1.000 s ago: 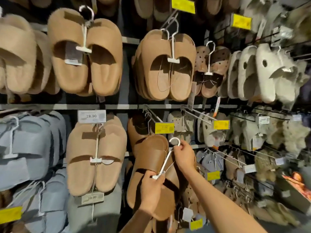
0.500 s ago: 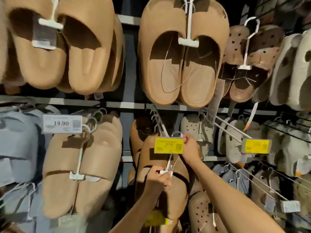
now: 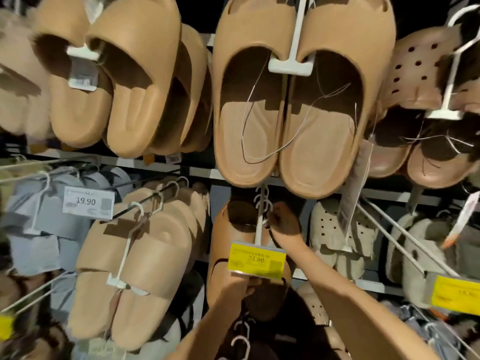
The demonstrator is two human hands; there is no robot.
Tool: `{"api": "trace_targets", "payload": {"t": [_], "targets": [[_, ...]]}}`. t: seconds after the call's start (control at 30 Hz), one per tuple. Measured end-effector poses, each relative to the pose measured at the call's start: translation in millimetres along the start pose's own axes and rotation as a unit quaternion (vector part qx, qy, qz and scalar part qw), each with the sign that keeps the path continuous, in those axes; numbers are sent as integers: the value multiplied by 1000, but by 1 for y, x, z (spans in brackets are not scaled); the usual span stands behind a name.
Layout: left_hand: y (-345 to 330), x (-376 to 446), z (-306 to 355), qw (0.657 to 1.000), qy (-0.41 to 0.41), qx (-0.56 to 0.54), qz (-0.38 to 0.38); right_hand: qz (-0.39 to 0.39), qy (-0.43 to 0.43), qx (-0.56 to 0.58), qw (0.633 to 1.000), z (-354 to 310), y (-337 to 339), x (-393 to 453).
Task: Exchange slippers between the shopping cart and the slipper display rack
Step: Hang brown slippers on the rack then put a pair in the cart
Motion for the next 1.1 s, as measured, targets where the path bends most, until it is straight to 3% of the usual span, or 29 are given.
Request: {"api": "trace_targets", "payload": {"t": [0.23, 0.37, 0.5, 0.57, 0.67, 0.77, 0.83, 0.9, 1.0, 1.1], "targets": [[22, 18, -7, 998, -14, 35, 59, 0, 12, 69, 998, 2, -17, 9], [15, 26, -13, 998, -8, 47, 38, -10, -13, 93, 996, 25, -26, 8], [11, 35, -17, 998, -3, 45, 52, -7, -4, 44, 999, 30, -28, 7], [13, 36, -18, 996, -12, 64, 62, 26, 28, -1, 999, 23, -20, 2], [6, 29, -8, 993, -39, 97, 59, 140, 62, 7, 988, 20, 1, -14], [20, 17, 4, 979, -70, 137, 133, 125, 31, 60, 990, 24, -11, -36], [30, 5, 10, 939, -61, 296, 161, 97, 54, 103, 988, 20, -28, -61], [49, -16, 19, 874, -56, 445, 186, 72, 60, 137, 986, 13, -48, -89], [79, -62, 44, 796, -97, 550, 232, 3, 115, 83, 990, -18, -91, -117], [128, -103, 62, 755, -94, 579, 293, -124, 175, 47, 976, -80, -139, -140]]}}
Point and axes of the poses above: each hand's wrist, its own x-axis towards the middle knuckle, its own y-axis out of the back of the hand, z = x × y, the point moved 10 cm from there along x, towards the middle knuckle, and after that the axes turned 6 degrees about -z, right-handed, at the moved point
